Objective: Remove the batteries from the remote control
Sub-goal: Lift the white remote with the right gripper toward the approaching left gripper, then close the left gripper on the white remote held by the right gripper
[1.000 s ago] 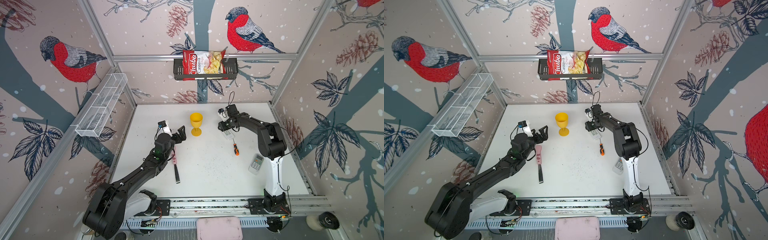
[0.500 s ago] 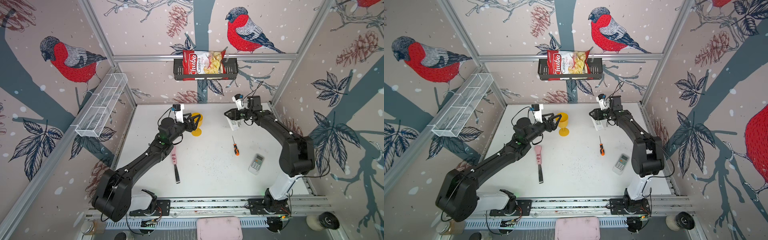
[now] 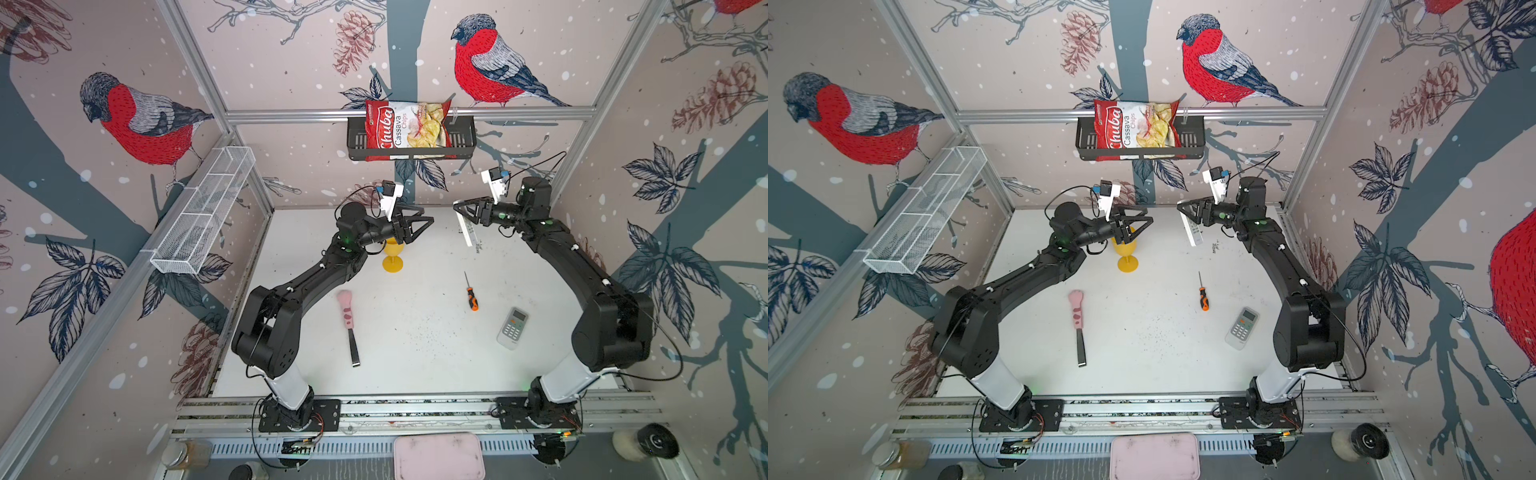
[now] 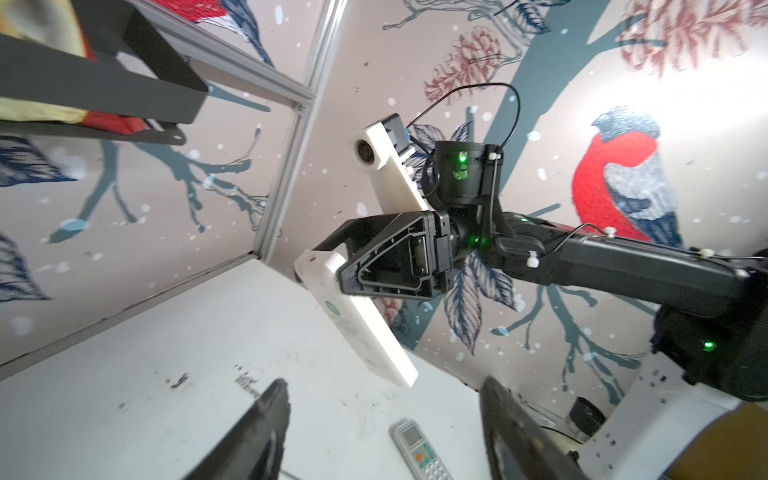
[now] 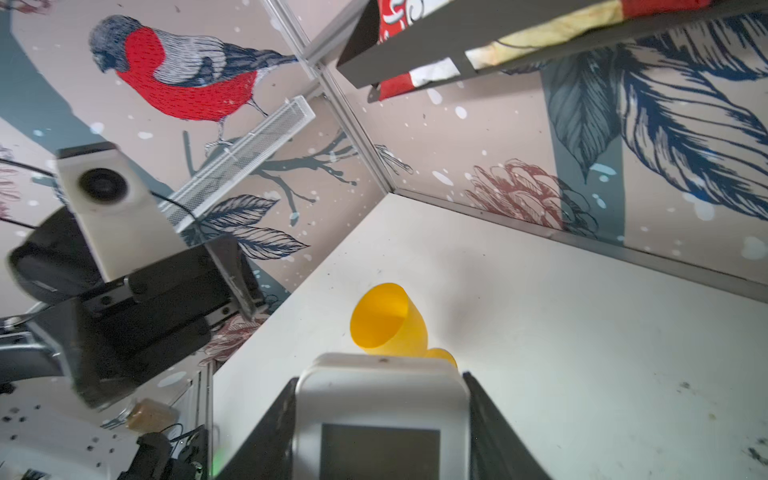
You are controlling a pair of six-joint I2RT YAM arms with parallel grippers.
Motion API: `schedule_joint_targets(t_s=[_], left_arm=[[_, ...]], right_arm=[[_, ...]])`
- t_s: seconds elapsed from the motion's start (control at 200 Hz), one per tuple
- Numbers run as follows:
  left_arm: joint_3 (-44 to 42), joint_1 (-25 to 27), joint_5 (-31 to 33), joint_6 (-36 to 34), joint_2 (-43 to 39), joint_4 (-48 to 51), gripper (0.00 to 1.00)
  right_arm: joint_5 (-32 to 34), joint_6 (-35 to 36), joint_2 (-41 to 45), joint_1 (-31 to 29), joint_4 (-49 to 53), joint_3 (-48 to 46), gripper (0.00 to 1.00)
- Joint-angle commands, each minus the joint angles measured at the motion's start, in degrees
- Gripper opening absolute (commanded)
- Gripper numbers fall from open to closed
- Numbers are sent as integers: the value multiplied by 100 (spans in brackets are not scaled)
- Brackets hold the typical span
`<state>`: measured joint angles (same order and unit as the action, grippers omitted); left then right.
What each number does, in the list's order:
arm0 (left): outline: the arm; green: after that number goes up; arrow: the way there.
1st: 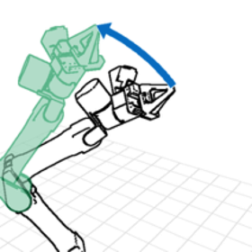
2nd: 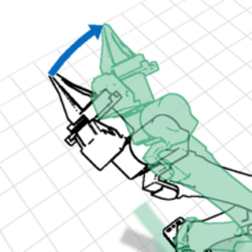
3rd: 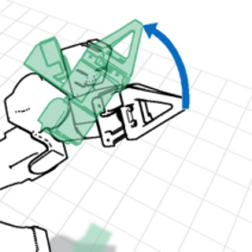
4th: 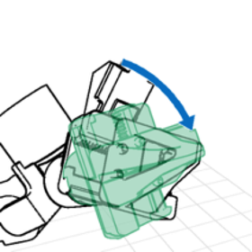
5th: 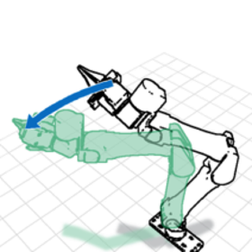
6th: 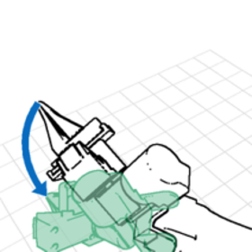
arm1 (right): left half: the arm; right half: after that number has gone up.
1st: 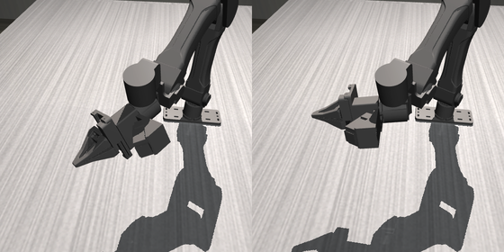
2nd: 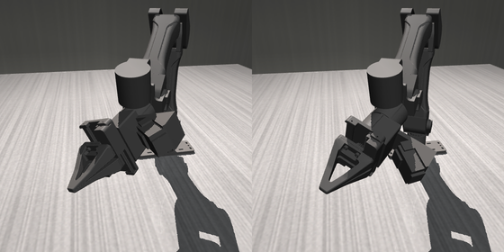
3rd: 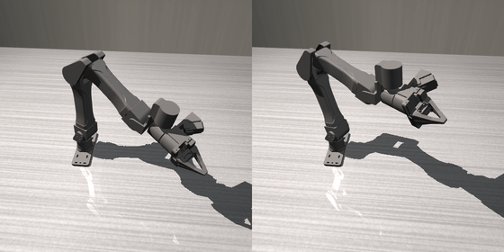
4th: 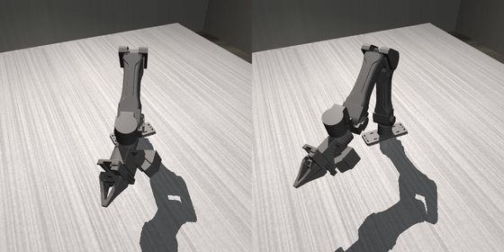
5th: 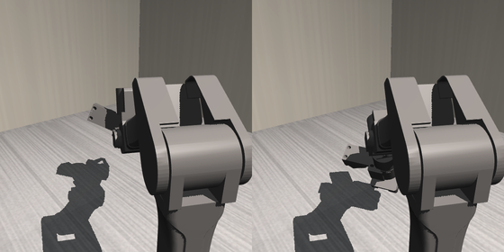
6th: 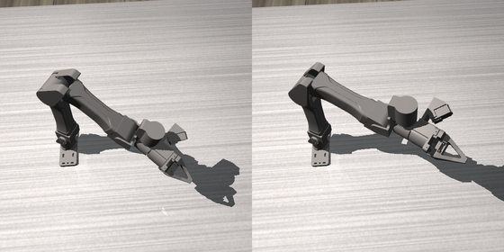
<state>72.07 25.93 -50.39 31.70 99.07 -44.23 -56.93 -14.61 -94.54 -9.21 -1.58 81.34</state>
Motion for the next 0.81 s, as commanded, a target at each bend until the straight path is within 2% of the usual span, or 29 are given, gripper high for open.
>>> schedule_joint_targets(t_s=[0.0, 0.105, 0.325, 0.515, 0.695, 0.8], left_arm=[[362, -74, -843, 841, 449, -1231, 64], [703, -154, -1015, 1391, 912, -1817, 62], [1276, -170, -952, 962, 1338, -1184, 65], [1709, -159, -1128, 1363, 1800, -1531, 66], [1823, -158, -1105, 1380, 1965, -1558, 66], [1883, -159, -1179, 1685, 2078, -1936, 68]], right_arm=[[-671, -554, 50, 16, -968, -5, 19], [-781, -824, 12, 7, -1415, 37, 19], [-872, -1119, -282, -137, -1896, 323, 19], [-910, -1439, -674, -302, -2355, 673, 19], [-1084, -2217, -1042, -387, -3331, 825, 19], [-1151, -2459, -1202, -460, -3676, 870, 18]])
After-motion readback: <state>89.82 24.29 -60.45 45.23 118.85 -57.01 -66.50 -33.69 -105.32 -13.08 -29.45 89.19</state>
